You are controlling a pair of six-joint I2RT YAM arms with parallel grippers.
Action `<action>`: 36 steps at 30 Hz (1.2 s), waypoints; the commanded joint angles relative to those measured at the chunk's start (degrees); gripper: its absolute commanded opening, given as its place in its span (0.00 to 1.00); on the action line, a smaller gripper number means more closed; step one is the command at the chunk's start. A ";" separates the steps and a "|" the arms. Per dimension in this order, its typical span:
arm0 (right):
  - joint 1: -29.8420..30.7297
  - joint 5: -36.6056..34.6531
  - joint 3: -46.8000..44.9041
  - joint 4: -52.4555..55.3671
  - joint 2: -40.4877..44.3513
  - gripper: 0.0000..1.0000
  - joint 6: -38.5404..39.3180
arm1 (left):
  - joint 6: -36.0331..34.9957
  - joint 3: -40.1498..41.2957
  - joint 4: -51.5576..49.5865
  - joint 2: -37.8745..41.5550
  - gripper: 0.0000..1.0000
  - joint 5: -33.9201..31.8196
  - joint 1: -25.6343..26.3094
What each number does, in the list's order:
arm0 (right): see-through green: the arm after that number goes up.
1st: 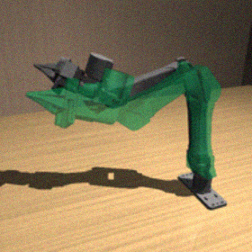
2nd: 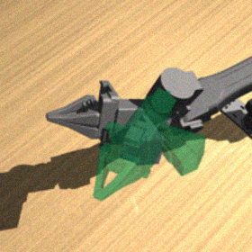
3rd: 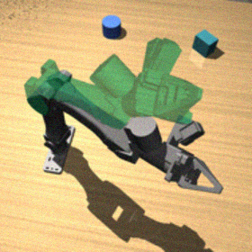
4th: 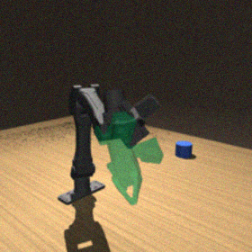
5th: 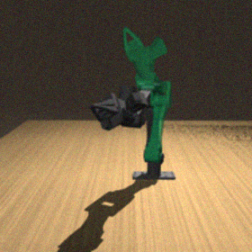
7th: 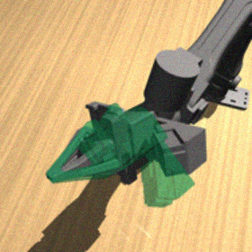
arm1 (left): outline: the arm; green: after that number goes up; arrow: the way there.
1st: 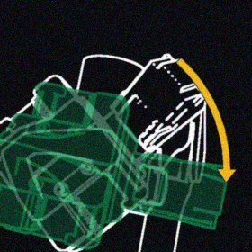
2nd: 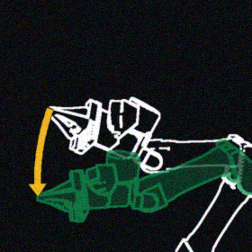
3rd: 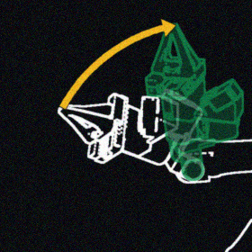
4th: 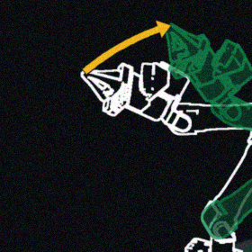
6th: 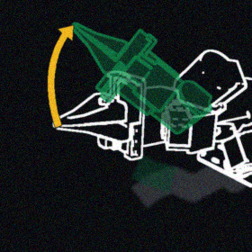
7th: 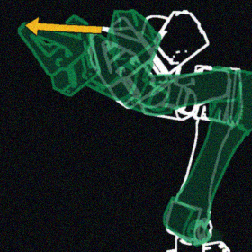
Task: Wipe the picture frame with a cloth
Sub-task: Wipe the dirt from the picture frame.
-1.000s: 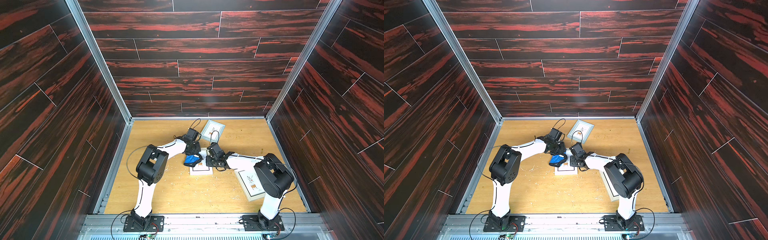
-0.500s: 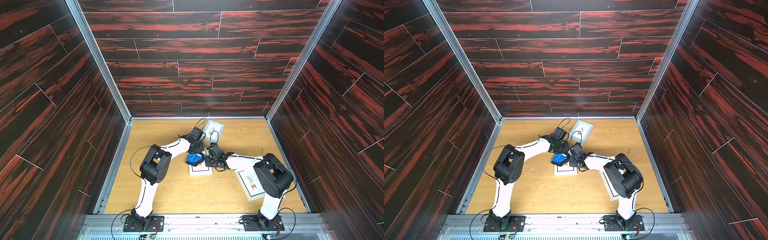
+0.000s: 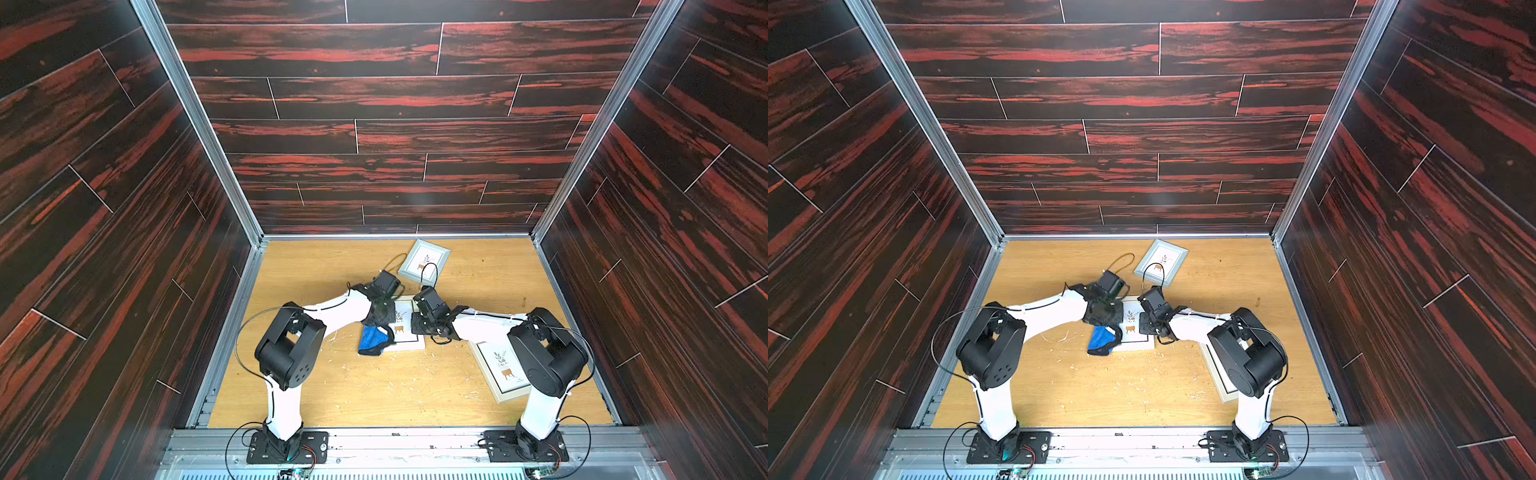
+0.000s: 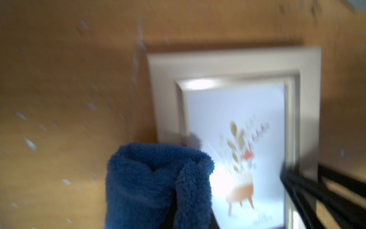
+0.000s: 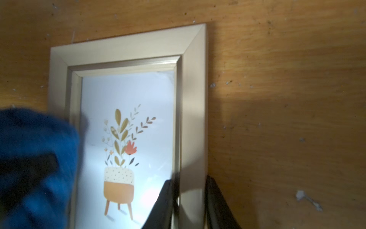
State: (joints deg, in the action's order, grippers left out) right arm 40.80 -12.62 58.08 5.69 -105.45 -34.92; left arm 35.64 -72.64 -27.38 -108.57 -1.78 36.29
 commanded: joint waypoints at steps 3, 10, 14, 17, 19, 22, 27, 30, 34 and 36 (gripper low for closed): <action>-0.81 -0.86 -2.25 6.96 -0.83 0.02 0.25 | -1.29 -2.72 -1.18 -1.12 0.00 0.09 -4.38; -0.80 -1.87 -2.00 7.51 0.23 0.02 -0.10 | -6.24 -17.64 -8.94 -10.36 0.00 2.25 -7.10; -0.76 -2.18 -2.58 7.34 0.66 0.02 -1.05 | -3.09 -8.25 -8.24 -4.60 0.00 5.47 -2.98; -0.81 -1.53 -3.11 6.51 0.49 0.02 -1.33 | 1.64 0.85 -6.13 -0.09 0.00 7.74 -0.73; -0.78 -0.99 -2.58 6.76 0.18 0.02 -1.04 | 3.94 5.09 -1.46 2.11 0.00 9.94 -0.39; -0.81 -0.75 -2.27 7.05 0.25 0.02 -0.61 | 3.56 3.84 -1.05 2.09 0.00 7.51 -0.66; -0.81 -0.71 -2.35 7.51 1.07 0.02 -0.50 | -1.33 -8.03 -3.01 -4.20 0.00 6.22 -4.06; -0.72 -0.58 -2.97 7.02 1.58 0.02 -0.83 | -3.76 -16.54 -4.99 -9.49 0.00 5.65 -5.79; -0.63 0.31 -2.91 6.49 1.20 0.01 -1.46 | -7.78 -25.86 -15.37 -15.71 0.00 5.77 -3.92; -0.63 0.02 -2.80 6.61 1.28 0.01 -1.45 | -7.51 -24.33 -15.94 -15.31 0.00 5.80 -2.30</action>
State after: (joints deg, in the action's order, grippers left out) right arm 40.38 -12.67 56.82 7.05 -103.92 -36.18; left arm 30.83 -96.71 -35.57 -123.68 3.90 30.81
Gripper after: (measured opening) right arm 0.266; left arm 0.110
